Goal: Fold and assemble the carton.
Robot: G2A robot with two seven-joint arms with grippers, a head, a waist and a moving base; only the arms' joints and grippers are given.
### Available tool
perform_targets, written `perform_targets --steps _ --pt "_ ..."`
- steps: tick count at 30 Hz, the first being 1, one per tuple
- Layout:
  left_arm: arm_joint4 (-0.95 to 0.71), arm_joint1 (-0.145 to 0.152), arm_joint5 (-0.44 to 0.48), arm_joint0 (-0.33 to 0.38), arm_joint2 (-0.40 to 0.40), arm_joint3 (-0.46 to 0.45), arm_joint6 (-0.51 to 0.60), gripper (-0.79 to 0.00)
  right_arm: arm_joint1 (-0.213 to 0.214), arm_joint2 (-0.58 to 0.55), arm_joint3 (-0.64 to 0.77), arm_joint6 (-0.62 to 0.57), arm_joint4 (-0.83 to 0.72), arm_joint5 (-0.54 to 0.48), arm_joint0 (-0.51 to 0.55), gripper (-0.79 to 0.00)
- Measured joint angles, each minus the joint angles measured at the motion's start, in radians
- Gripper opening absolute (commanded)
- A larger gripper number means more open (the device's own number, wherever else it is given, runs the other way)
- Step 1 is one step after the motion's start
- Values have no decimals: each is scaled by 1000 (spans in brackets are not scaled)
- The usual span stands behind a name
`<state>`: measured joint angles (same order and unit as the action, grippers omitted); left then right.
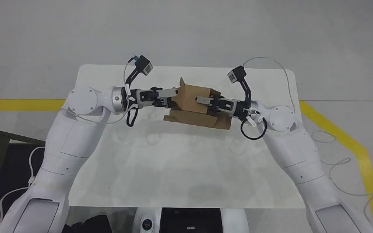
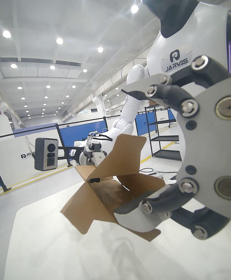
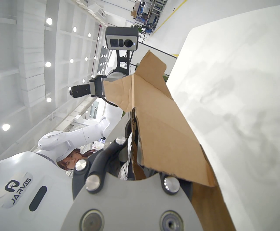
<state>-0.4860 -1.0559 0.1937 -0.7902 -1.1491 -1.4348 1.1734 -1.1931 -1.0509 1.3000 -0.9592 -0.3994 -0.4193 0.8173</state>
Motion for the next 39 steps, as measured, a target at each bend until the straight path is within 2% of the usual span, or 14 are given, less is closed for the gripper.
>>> perform_targets --steps 21,39 --pt "-29 -14 -22 -8 60 -51 8 0 -3 -31 -21 98 53 16 -8 -785" --pt "-39 -26 -32 1 92 -23 1 0 -11 -26 51 130 45 22 15 -785"
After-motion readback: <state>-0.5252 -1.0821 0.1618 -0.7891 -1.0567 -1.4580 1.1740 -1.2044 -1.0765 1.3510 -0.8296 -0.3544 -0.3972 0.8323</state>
